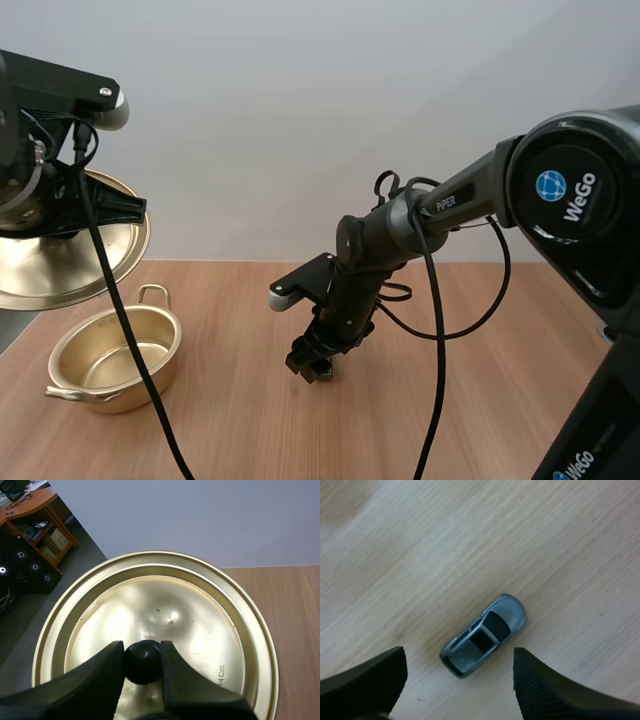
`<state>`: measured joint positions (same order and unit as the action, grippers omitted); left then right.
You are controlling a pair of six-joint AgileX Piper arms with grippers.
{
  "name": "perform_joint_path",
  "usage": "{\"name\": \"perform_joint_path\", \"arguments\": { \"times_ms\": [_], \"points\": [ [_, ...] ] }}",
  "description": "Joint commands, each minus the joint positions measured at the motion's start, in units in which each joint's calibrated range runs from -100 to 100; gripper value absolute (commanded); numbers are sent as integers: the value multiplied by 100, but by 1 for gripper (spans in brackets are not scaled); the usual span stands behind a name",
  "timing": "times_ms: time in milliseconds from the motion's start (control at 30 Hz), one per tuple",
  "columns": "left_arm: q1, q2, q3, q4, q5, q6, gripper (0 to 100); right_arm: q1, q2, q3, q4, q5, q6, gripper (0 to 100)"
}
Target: Open the pot, put the car inside, and close it
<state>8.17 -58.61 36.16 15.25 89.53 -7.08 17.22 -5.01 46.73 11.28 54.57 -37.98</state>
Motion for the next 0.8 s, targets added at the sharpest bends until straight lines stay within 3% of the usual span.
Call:
{"name": "perform_joint_path", "arguments": {
  "times_ms": [0, 767],
  "points": [
    [1, -4, -5, -14, 10, 6, 0, -1, 72, -18, -8, -70, 0, 100],
    [1, -4, -5, -40, 10, 54, 0, -1, 705, -42, -85, -704, -180, 100]
  ]
}}
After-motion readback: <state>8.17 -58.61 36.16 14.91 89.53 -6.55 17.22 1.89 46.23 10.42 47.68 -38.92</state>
